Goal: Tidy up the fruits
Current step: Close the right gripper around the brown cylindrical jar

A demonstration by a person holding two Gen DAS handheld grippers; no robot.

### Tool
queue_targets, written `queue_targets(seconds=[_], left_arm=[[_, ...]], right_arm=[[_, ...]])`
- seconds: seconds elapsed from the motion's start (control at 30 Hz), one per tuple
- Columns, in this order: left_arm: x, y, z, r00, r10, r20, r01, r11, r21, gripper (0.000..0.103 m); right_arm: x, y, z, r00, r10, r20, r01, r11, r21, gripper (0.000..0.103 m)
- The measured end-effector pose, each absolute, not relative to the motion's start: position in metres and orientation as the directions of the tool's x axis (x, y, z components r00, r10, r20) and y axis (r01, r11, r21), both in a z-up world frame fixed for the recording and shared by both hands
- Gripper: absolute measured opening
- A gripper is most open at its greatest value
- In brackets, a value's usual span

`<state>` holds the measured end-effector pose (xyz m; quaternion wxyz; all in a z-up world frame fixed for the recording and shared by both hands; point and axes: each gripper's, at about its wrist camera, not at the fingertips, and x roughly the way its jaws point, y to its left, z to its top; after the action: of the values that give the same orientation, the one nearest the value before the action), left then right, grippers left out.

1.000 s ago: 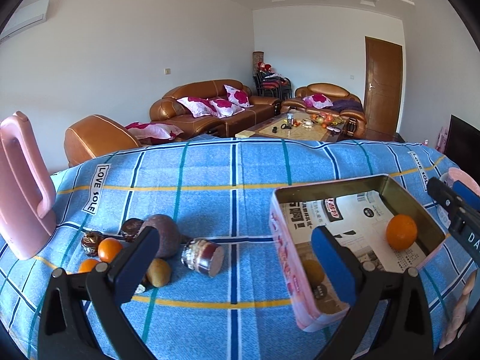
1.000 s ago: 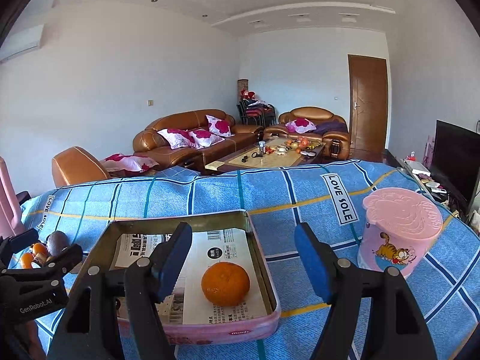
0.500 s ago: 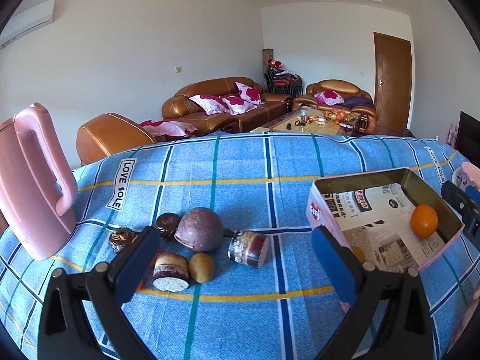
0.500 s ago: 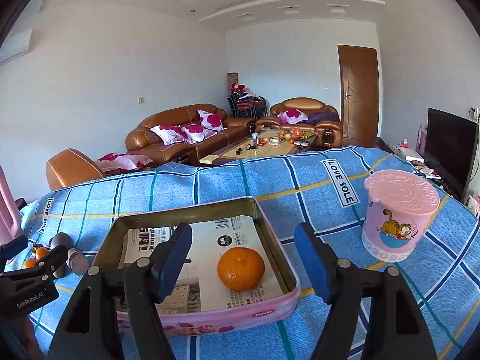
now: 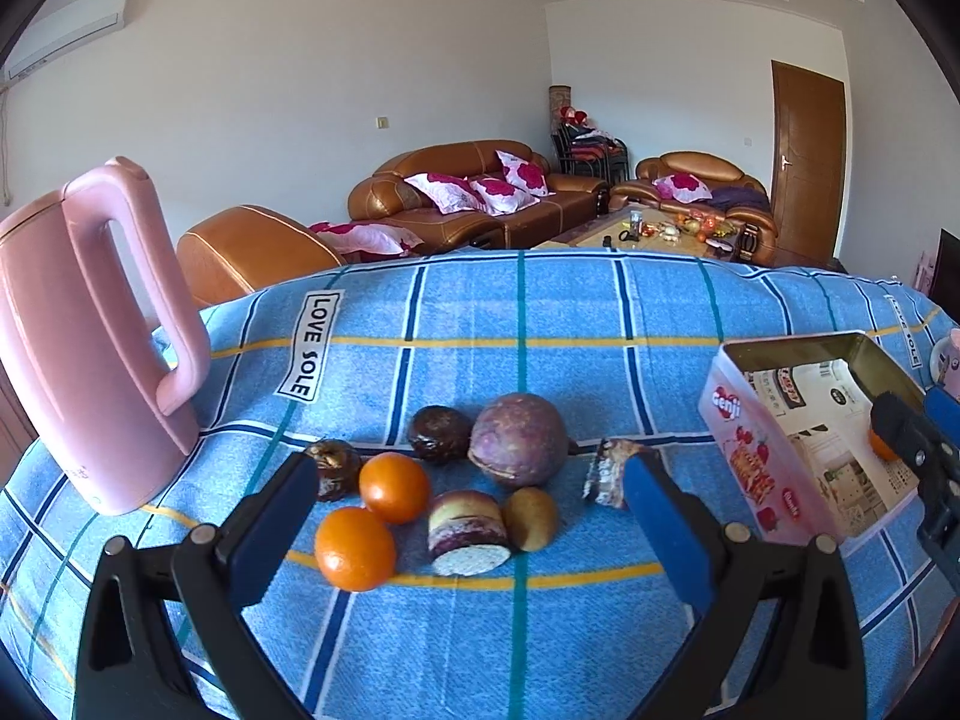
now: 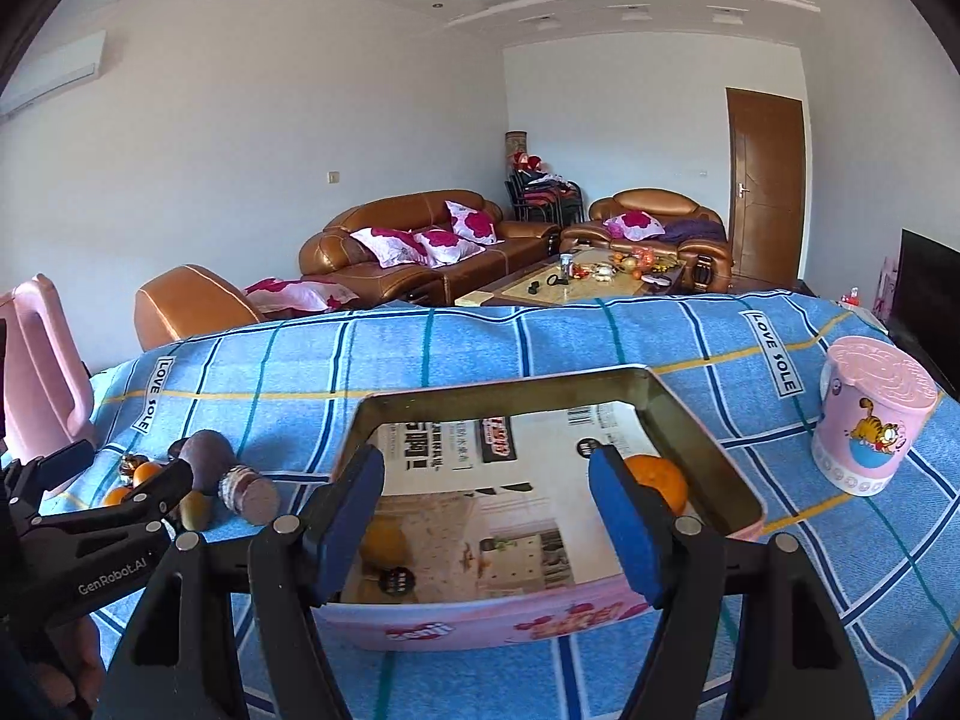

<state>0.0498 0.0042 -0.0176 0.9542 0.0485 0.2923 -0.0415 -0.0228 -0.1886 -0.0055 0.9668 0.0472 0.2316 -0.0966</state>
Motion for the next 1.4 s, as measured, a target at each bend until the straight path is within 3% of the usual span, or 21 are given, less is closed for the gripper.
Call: queue_targets(seconds=[0.47, 0.67, 0.83, 0.97, 1.23, 1.3, 1.4], left_arm=[[0.071, 0.072, -0.027, 0.773, -0.021, -0.634, 0.066, 0.997, 0.047, 0.103], [0.081, 0.097, -0.026, 0.752, 0.004, -0.660, 0.033, 0.998, 0.044, 0.103], [0.086, 0.122, -0.020, 0.762, 0.026, -0.647, -0.035, 0.999, 0.000, 0.103], [0.086, 0.128, -0.016, 0.764, 0.014, -0.645, -0.032, 0.999, -0.015, 0.103], [0.083, 0.122, -0.016, 0.738, -0.088, -0.669, 0.065, 0.996, -0.059, 0.102], [0.085, 0.115, -0.019, 0.715, -0.131, -0.686, 0.113, 0.991, -0.072, 0.097], [0.085, 0.105, -0.025, 0.675, -0.196, -0.711, 0.172, 0.979, -0.107, 0.092]], right_arm=[[-0.001, -0.123, -0.012, 0.854, -0.044, -0.519, 0.063, 0.998, 0.019, 0.072], [0.022, -0.089, -0.021, 0.809, 0.014, -0.588, -0.044, 0.998, -0.038, 0.072], [0.042, -0.063, -0.030, 0.777, -0.017, -0.630, -0.096, 0.985, -0.145, 0.072], [0.059, -0.059, -0.038, 0.739, -0.046, -0.673, -0.104, 0.978, -0.182, 0.067], [0.091, -0.063, -0.055, 0.641, -0.001, -0.767, -0.133, 0.985, -0.113, 0.058], [0.094, -0.069, -0.056, 0.625, 0.037, -0.780, -0.130, 0.990, -0.057, 0.056], [0.092, -0.074, -0.055, 0.620, 0.088, -0.780, -0.145, 0.989, -0.004, 0.045]])
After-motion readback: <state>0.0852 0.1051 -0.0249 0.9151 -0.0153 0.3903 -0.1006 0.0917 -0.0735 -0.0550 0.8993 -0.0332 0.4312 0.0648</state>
